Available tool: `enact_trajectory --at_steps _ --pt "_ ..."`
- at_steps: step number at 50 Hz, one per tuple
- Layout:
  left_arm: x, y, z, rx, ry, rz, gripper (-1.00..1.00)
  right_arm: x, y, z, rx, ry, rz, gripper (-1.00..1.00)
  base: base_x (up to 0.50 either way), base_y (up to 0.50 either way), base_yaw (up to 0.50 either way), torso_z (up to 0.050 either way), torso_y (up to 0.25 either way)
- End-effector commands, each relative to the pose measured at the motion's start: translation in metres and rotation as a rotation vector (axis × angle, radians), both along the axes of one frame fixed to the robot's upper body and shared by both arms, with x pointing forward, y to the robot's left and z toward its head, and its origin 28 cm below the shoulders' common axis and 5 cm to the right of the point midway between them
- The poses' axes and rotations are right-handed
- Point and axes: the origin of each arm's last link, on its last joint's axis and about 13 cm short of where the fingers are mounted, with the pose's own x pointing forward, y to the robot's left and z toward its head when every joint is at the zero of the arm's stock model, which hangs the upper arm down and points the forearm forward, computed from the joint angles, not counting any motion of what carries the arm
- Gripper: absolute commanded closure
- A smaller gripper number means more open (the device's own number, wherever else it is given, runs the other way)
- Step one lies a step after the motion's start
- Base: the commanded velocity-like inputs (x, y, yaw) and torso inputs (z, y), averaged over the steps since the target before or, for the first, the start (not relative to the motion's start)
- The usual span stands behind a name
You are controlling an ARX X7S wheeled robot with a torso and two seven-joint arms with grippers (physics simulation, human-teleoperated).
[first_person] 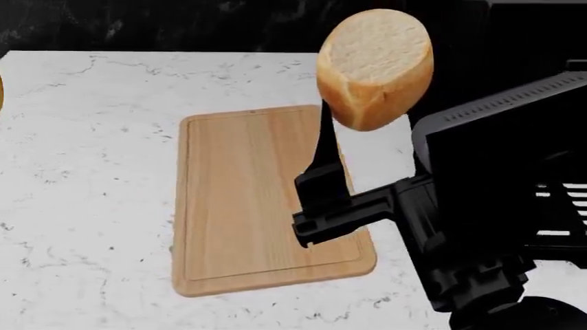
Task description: Place all breads on the cutting board.
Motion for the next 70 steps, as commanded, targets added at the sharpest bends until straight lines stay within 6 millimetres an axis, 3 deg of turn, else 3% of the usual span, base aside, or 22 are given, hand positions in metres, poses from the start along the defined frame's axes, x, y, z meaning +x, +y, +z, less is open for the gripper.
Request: enact_trajectory --at_steps 1,13,22,32,48,70 --pt "0.015 -0.006 0.007 -0.016 -0.008 -0.017 1.00 0.002 -0.005 -0.003 0.031 0.001 -0.017 1.00 0.00 0.50 0.00 0.000 0.000" --pt "0.035 -0.018 0.011 0.008 -0.010 -0.062 1.00 0.004 -0.010 -0.012 0.096 0.012 -0.043 1.00 0.00 0.45 0.00 0.000 0.000" --pt "0.049 -0.021 0.017 -0.002 0.005 -0.060 1.00 0.004 -0.007 -0.034 0.131 0.084 -0.030 1.00 0.00 0.00 0.00 0.000 0.000" --pt "0.066 -0.027 0.015 -0.005 0.028 -0.104 1.00 0.007 -0.009 -0.035 0.140 0.099 -0.024 1.00 0.00 0.00 0.00 0.000 0.000" --pt "0.069 -0.032 0.009 -0.002 0.043 -0.128 1.00 0.019 -0.007 -0.047 0.174 0.177 0.002 1.00 0.00 0.00 0.00 0.000 0.001" --pt "0.069 -0.032 0.008 -0.002 0.043 -0.130 1.00 0.029 -0.001 -0.096 0.238 0.396 0.015 1.00 0.00 0.00 0.00 0.000 0.000"
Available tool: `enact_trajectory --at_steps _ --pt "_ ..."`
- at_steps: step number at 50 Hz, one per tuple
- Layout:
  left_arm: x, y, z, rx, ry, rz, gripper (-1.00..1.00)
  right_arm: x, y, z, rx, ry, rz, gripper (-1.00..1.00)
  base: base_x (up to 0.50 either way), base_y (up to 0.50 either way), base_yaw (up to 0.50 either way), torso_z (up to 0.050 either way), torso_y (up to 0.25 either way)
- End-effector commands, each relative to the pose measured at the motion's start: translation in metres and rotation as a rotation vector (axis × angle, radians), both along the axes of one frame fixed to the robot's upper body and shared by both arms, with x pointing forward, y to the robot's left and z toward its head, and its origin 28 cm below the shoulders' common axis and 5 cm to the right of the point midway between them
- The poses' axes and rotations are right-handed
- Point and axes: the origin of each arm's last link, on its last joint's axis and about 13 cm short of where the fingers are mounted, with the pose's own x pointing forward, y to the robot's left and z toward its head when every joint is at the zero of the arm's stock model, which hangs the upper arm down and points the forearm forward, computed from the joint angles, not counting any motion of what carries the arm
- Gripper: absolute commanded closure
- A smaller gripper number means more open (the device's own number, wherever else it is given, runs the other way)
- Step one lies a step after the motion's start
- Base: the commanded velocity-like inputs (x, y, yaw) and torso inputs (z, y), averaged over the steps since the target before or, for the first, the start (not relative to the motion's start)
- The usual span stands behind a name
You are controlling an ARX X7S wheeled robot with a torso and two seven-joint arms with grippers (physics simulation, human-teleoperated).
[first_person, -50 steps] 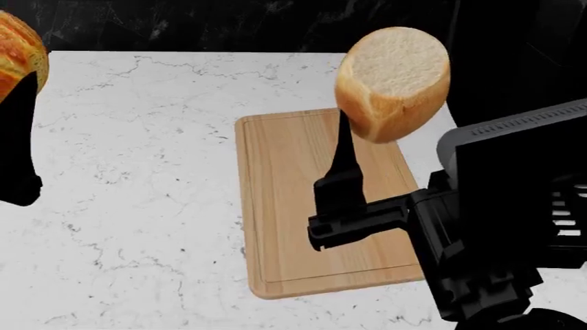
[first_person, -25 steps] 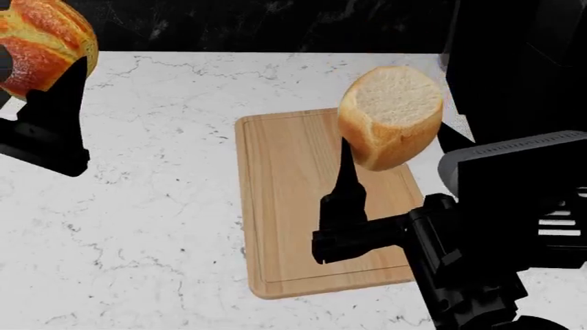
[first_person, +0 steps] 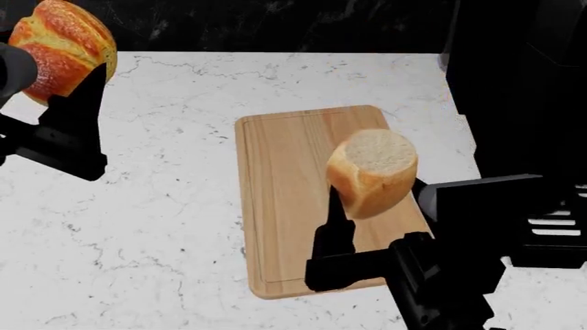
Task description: Place all breads on the cutting board.
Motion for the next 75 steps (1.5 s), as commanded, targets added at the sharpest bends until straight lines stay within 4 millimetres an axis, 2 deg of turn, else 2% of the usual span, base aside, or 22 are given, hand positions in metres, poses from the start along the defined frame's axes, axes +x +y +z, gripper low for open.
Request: enact_trajectory --at_steps 1,8,44,75 --pt "0.001 0.000 0.002 -0.029 -0.004 -0.003 1.00 0.008 0.001 -0.019 0.019 0.076 0.007 1.00 0.00 0.00 0.00 0.000 0.000" --pt "0.001 0.000 0.002 -0.032 -0.003 -0.002 1.00 0.016 0.003 -0.016 0.012 0.080 0.013 1.00 0.00 0.00 0.00 0.000 0.000" --pt "-0.001 0.005 -0.004 -0.039 0.007 0.015 1.00 0.060 0.010 -0.044 -0.020 0.189 0.017 1.00 0.00 0.00 0.00 0.000 0.000" --pt "-0.006 0.009 -0.003 -0.044 -0.001 0.028 1.00 0.069 0.011 -0.054 -0.024 0.239 0.017 1.00 0.00 0.00 0.00 0.000 0.000"
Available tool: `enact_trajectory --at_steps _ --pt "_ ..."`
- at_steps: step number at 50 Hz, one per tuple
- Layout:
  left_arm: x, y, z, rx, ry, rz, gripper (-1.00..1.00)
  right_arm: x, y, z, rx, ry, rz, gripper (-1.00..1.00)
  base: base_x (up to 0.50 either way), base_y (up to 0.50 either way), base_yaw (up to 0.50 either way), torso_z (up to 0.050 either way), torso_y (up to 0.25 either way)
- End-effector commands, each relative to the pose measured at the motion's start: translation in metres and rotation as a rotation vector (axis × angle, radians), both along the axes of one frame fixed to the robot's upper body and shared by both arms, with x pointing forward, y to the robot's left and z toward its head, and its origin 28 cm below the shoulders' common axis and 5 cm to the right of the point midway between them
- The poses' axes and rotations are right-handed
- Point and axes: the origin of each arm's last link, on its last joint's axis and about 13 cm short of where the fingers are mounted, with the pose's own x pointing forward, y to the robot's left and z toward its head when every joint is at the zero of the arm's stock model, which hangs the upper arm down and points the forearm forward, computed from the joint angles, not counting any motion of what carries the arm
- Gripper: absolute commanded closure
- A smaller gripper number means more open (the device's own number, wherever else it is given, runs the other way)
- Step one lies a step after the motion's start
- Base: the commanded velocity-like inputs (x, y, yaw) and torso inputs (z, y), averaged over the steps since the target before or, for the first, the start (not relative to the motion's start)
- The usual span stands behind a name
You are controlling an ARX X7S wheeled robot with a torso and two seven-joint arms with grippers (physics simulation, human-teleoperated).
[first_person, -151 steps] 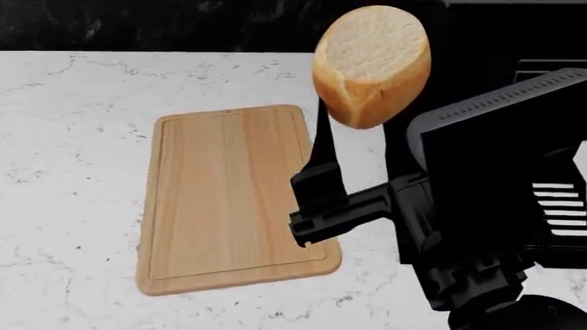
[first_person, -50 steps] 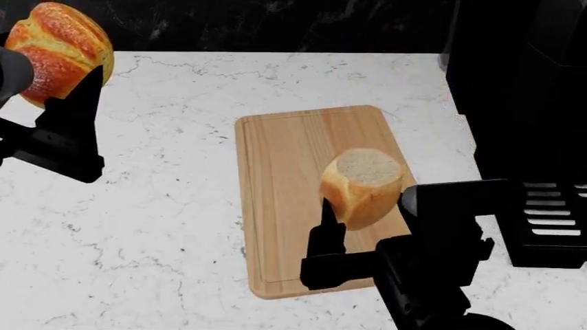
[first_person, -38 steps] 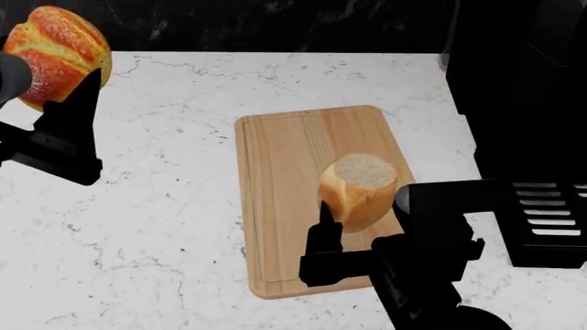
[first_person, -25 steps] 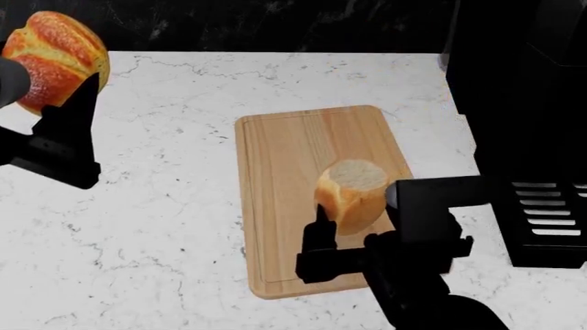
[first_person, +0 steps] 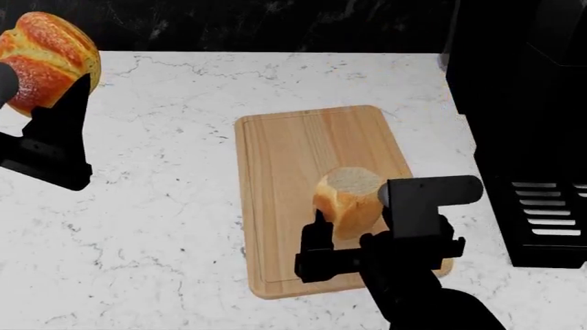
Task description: Place all breads on the cutting board.
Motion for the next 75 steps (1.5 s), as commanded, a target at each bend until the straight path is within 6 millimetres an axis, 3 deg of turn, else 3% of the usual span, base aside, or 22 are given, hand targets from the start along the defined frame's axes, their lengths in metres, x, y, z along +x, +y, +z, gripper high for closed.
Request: enact_trajectory --at_steps 1,17,18,31,39,52,59,60,63,67,69,75 --pt "-0.001 0.001 0.004 -0.029 -0.008 0.001 1.00 0.005 0.000 -0.003 -0.005 0.007 0.012 1.00 0.00 0.00 0.00 0.000 0.000" --pt "0.000 0.004 0.001 -0.032 -0.012 0.005 1.00 0.007 0.001 -0.009 -0.027 0.025 0.013 1.00 0.00 0.00 0.00 0.001 0.001" --pt "0.000 0.004 0.000 -0.032 -0.012 0.006 1.00 0.007 0.000 -0.009 -0.035 0.030 0.004 -1.00 0.00 0.00 0.00 0.000 0.000" --pt "-0.007 0.003 0.000 -0.035 -0.012 0.004 1.00 0.001 -0.005 0.002 -0.020 -0.011 -0.014 -1.00 0.00 0.00 0.00 0.000 0.000" --pt "-0.006 0.002 -0.004 -0.042 0.001 -0.004 1.00 -0.014 -0.010 0.041 -0.063 -0.210 -0.059 -1.00 0.00 0.00 0.00 0.000 0.000" --pt "-0.006 0.003 -0.008 -0.050 0.005 -0.010 1.00 -0.026 -0.007 0.058 -0.052 -0.256 -0.042 -1.00 0.00 0.00 0.00 0.000 0.000" --pt "-0.003 0.003 -0.011 -0.055 0.010 -0.016 1.00 -0.046 -0.007 0.077 -0.042 -0.333 -0.045 -1.00 0.00 0.00 0.00 0.000 0.000" --pt "-0.002 0.002 -0.013 -0.059 0.012 -0.021 1.00 -0.057 -0.007 0.084 -0.033 -0.365 -0.046 -1.00 0.00 0.00 0.00 0.000 0.000" --pt "-0.002 0.002 -0.013 -0.059 0.013 -0.022 1.00 -0.060 -0.007 0.085 -0.031 -0.370 -0.047 -1.00 0.00 0.00 0.00 0.000 0.000" --pt "0.005 -0.003 -0.015 -0.080 0.016 -0.050 1.00 -0.083 -0.005 0.090 -0.012 -0.417 -0.047 -1.00 0.00 0.00 0.00 0.000 0.000" --pt "0.006 -0.004 -0.015 -0.086 0.015 -0.056 1.00 -0.085 -0.005 0.090 -0.013 -0.420 -0.049 -1.00 0.00 0.00 0.00 0.000 0.000" --pt "0.025 -0.017 -0.013 -0.137 0.015 -0.131 1.00 -0.108 -0.011 0.092 0.002 -0.466 -0.088 -1.00 0.00 0.00 0.00 0.000 0.000"
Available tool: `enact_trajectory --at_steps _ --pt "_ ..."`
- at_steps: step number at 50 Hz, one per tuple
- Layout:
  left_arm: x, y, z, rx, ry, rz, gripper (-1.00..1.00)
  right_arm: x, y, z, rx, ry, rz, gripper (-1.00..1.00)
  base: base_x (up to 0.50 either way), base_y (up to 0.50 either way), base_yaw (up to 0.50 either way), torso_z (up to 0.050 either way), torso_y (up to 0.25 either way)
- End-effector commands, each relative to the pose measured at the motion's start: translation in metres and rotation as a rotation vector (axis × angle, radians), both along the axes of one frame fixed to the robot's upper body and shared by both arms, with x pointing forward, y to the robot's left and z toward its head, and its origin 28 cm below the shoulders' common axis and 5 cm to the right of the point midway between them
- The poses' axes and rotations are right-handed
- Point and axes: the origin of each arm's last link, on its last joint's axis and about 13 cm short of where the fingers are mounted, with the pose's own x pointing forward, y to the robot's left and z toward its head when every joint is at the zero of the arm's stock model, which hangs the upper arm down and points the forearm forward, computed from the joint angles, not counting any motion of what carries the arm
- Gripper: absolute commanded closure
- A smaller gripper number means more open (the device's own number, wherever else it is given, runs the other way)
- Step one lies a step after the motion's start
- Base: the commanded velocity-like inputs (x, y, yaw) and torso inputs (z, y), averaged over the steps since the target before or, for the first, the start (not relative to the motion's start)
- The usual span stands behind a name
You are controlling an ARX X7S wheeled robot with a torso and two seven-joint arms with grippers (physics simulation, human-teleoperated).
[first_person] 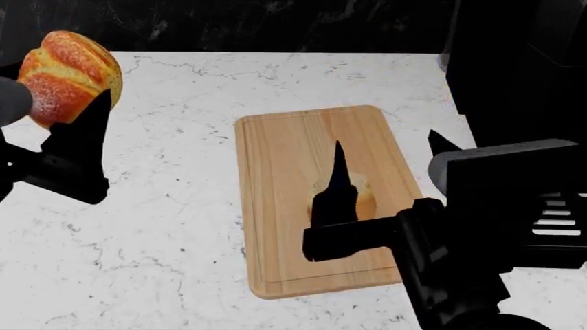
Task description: Place all breads on the cutting board.
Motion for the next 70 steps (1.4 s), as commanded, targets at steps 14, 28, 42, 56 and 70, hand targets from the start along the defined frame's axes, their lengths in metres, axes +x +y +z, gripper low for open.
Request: enact_trajectory --at_steps 14,28,42,56,70 --pt "0.053 -0.034 -0.007 -0.122 0.053 -0.160 1.00 -0.066 -0.013 0.009 0.070 -0.141 -0.092 -1.00 0.00 0.00 0.00 0.000 0.000" --pt "0.098 -0.064 -0.021 -0.111 0.145 -0.228 1.00 -0.094 -0.025 -0.009 0.121 -0.138 -0.137 -1.00 0.00 0.00 0.00 0.000 0.001" --pt "0.138 -0.090 -0.018 -0.136 0.158 -0.302 1.00 -0.104 -0.030 -0.024 0.151 -0.120 -0.154 -1.00 0.00 0.00 0.00 0.000 0.000" --pt "0.151 -0.109 -0.033 -0.070 0.159 -0.349 1.00 -0.124 -0.033 -0.024 0.154 -0.141 -0.193 -1.00 0.00 0.00 0.00 0.000 0.001" --pt "0.156 -0.110 -0.024 -0.113 0.136 -0.368 1.00 -0.130 -0.032 -0.021 0.149 -0.156 -0.185 -1.00 0.00 0.00 0.00 0.023 -0.063"
